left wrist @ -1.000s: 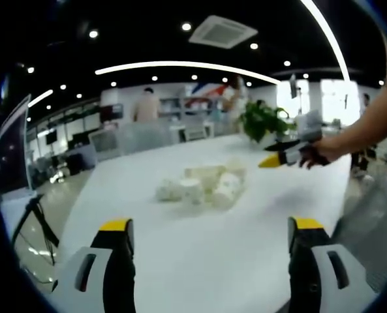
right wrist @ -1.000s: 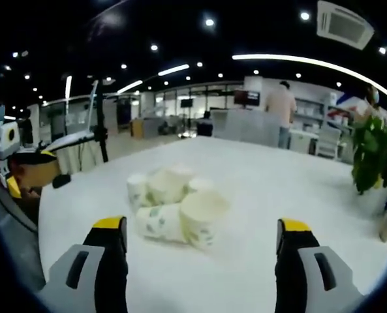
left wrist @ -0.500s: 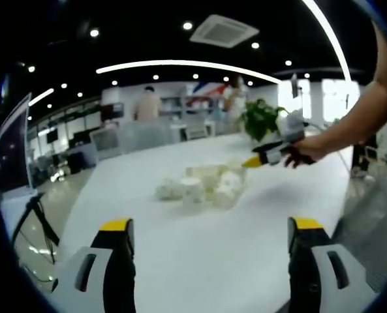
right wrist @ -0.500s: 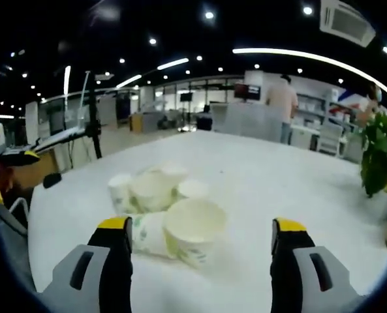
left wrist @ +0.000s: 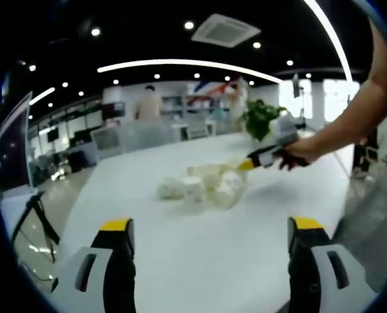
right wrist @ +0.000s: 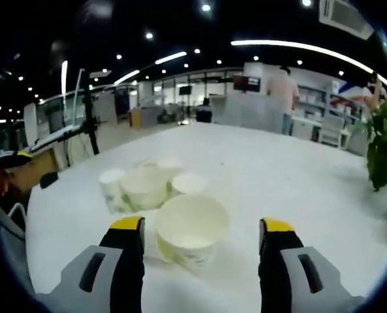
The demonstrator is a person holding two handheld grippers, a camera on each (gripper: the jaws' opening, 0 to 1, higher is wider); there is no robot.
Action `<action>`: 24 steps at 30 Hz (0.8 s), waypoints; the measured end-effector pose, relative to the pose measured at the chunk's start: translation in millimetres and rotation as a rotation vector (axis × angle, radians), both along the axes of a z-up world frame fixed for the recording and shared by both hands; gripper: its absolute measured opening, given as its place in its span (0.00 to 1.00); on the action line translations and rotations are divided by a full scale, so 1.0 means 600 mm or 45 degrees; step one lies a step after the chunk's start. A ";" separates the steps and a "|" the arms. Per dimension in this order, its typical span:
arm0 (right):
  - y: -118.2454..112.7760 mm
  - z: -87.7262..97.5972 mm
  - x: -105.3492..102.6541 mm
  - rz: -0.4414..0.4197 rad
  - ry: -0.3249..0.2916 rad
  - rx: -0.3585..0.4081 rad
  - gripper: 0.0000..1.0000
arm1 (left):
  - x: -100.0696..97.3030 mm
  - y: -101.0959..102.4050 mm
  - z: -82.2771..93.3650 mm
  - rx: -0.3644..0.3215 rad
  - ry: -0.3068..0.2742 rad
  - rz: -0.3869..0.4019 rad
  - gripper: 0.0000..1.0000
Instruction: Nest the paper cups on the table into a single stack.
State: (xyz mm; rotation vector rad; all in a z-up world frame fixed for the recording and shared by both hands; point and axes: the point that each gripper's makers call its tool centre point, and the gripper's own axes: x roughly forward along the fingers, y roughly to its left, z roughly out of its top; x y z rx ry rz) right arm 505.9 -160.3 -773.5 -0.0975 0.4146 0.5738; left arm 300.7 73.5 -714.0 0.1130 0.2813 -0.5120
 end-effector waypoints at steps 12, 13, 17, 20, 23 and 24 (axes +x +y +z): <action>0.015 -0.012 0.004 0.038 0.076 0.010 0.47 | 0.000 0.001 0.000 -0.008 0.000 0.005 0.97; 0.015 -0.012 0.004 0.039 0.077 0.011 0.47 | 0.000 0.001 0.000 -0.008 0.000 0.006 0.97; 0.015 -0.011 0.005 0.037 0.082 0.013 0.46 | 0.000 0.002 0.001 -0.010 -0.001 0.008 0.97; 0.014 -0.010 0.005 0.031 0.083 0.022 0.45 | 0.000 0.001 0.001 -0.010 -0.001 0.007 0.97; 0.012 -0.007 0.005 0.024 0.081 0.032 0.45 | 0.000 0.001 0.001 -0.009 -0.001 0.006 0.97; 0.012 -0.006 0.005 0.023 0.080 0.031 0.45 | 0.000 0.002 0.000 -0.006 -0.002 0.005 0.97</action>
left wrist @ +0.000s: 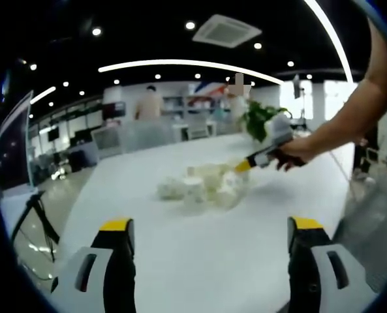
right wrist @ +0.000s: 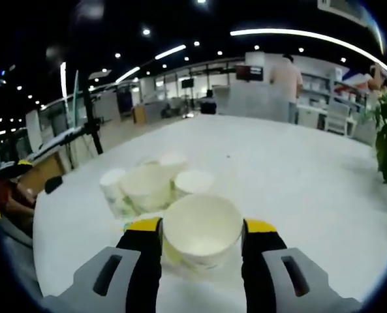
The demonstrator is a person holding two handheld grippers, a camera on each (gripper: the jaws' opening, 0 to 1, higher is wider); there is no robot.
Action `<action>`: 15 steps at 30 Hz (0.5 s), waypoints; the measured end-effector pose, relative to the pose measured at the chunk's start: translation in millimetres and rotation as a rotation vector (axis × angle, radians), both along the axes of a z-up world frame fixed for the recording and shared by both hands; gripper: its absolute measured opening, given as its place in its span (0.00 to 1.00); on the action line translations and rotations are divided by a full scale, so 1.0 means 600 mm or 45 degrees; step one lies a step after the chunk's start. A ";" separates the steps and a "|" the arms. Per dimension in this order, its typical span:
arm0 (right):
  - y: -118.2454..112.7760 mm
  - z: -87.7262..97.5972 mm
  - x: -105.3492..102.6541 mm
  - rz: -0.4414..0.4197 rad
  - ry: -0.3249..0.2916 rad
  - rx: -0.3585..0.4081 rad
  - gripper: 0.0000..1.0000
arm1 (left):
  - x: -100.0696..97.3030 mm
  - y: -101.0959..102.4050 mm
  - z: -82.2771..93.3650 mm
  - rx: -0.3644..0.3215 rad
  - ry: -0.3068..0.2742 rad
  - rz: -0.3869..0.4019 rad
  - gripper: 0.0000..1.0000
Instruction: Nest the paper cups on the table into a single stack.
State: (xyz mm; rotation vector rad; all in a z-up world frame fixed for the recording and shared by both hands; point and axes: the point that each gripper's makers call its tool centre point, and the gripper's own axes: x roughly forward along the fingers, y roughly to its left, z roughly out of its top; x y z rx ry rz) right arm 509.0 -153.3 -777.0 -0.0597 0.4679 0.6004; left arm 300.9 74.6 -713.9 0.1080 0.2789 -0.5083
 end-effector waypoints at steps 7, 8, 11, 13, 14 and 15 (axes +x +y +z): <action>-0.007 0.003 0.005 -0.017 -0.003 -0.008 0.44 | -0.001 -0.001 0.001 0.000 -0.001 -0.003 0.97; -0.008 0.005 0.005 -0.020 0.000 -0.005 0.44 | -0.001 -0.001 0.000 0.000 -0.002 -0.004 0.97; -0.008 0.010 0.003 -0.024 -0.002 0.000 0.44 | -0.001 -0.002 0.001 0.001 -0.003 -0.006 0.97; -0.009 0.012 0.002 -0.023 -0.005 0.000 0.44 | -0.001 -0.002 0.002 0.000 -0.005 -0.007 0.96; -0.009 0.015 0.002 -0.022 -0.009 -0.003 0.44 | -0.001 -0.002 0.001 0.001 -0.005 -0.007 0.96; -0.009 0.017 0.002 -0.022 -0.012 -0.002 0.44 | -0.001 -0.002 0.001 0.002 -0.004 -0.008 0.96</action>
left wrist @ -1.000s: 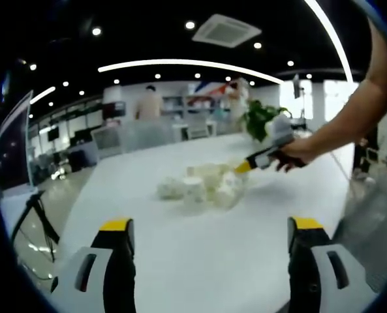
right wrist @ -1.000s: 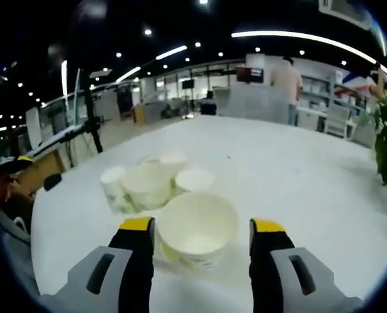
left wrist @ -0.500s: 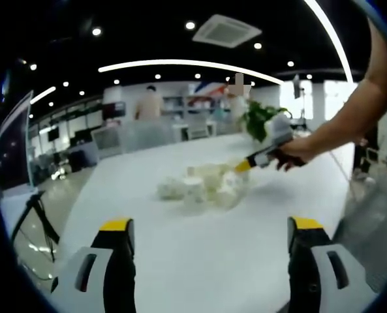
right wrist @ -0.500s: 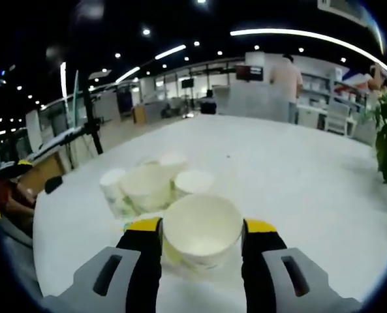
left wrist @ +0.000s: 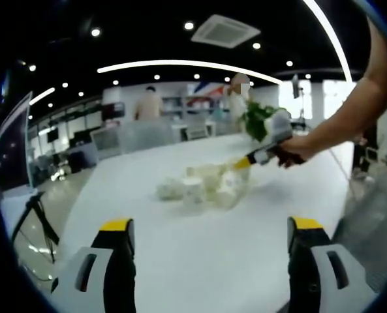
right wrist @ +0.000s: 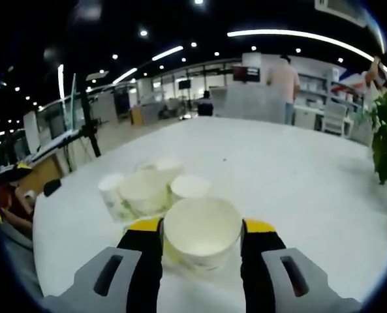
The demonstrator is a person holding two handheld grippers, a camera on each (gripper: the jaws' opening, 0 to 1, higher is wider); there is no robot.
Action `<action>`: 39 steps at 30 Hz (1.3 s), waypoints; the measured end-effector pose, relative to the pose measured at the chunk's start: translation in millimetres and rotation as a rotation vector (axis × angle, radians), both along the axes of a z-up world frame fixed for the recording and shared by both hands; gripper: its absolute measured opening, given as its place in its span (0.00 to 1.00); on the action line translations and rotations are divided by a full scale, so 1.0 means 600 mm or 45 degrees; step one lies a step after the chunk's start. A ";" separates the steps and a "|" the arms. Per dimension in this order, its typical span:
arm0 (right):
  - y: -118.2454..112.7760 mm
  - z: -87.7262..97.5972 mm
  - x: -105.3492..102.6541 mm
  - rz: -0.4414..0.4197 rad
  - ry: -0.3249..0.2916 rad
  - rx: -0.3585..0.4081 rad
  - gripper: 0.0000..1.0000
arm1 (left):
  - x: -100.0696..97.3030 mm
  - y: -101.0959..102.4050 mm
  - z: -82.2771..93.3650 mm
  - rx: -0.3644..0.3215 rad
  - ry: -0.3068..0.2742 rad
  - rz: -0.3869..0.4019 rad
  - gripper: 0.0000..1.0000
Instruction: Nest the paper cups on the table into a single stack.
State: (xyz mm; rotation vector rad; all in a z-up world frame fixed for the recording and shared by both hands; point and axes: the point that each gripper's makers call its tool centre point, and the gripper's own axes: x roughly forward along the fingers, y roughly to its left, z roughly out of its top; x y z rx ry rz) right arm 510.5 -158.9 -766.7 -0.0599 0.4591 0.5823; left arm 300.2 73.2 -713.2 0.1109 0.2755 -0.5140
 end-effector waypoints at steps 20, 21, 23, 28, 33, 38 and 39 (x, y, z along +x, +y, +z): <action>-0.012 0.054 0.014 -0.021 -0.056 0.026 0.44 | -0.003 -0.006 -0.004 0.015 0.012 -0.024 0.99; -0.012 0.057 0.013 -0.021 -0.060 0.029 0.44 | -0.003 -0.006 -0.003 0.014 0.008 -0.024 0.99; -0.011 0.061 0.012 -0.019 -0.066 0.031 0.44 | -0.003 -0.005 -0.004 0.012 0.009 -0.024 0.99; -0.012 0.071 0.005 -0.020 -0.080 0.042 0.44 | -0.002 -0.004 -0.003 0.011 0.003 -0.024 0.99; -0.015 0.080 -0.003 -0.022 -0.092 0.049 0.44 | -0.003 -0.005 -0.003 0.017 0.001 -0.026 0.99; -0.012 0.092 -0.015 -0.012 -0.109 0.061 0.44 | -0.004 -0.006 -0.006 0.026 0.004 -0.037 0.99; -0.011 0.095 -0.017 -0.010 -0.111 0.063 0.44 | -0.005 -0.007 -0.005 0.027 0.003 -0.038 0.99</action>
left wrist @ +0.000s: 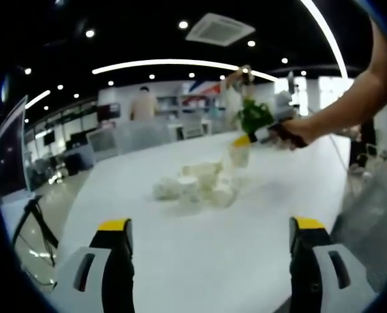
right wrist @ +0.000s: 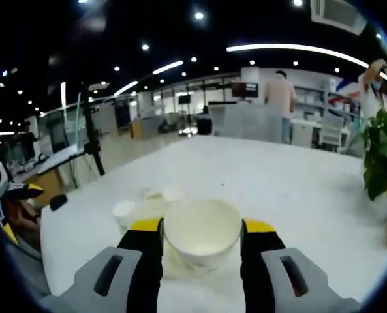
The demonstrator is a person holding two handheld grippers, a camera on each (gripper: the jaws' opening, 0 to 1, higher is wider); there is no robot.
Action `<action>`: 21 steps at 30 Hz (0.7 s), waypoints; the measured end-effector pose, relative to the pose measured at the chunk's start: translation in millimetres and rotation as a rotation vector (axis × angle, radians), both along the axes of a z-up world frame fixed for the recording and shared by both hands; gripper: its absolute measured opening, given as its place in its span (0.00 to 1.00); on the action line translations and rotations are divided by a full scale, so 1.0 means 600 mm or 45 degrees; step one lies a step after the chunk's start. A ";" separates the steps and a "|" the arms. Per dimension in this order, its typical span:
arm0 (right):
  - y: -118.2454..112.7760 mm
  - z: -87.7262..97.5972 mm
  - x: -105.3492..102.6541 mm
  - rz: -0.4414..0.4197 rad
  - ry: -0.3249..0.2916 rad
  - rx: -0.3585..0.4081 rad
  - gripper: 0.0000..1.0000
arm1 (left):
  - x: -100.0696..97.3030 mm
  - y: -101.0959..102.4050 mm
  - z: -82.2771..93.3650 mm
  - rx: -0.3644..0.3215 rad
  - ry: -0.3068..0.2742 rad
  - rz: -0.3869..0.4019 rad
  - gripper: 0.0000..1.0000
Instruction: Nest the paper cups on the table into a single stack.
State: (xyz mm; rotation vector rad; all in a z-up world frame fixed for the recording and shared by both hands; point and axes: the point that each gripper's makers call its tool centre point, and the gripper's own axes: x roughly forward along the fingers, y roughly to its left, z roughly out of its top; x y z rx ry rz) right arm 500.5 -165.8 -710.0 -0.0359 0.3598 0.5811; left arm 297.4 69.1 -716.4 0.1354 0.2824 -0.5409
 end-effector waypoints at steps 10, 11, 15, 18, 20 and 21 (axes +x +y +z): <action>0.008 0.018 -0.026 0.015 -0.026 0.024 0.44 | -0.003 -0.003 0.000 0.010 -0.007 -0.013 0.99; 0.008 0.019 -0.027 0.016 -0.027 0.026 0.44 | -0.004 -0.004 0.000 0.010 -0.006 -0.015 0.99; 0.011 0.024 -0.034 0.022 -0.035 0.033 0.44 | -0.005 -0.006 0.001 0.011 -0.009 -0.018 0.99; 0.015 0.028 -0.041 0.031 -0.039 0.036 0.44 | -0.004 -0.005 0.001 0.011 -0.010 -0.018 0.99; 0.018 0.029 -0.046 0.039 -0.042 0.035 0.44 | -0.003 -0.005 0.001 0.010 -0.012 -0.017 0.99; 0.020 0.029 -0.047 0.042 -0.043 0.035 0.44 | -0.003 -0.005 0.001 0.010 -0.013 -0.017 0.99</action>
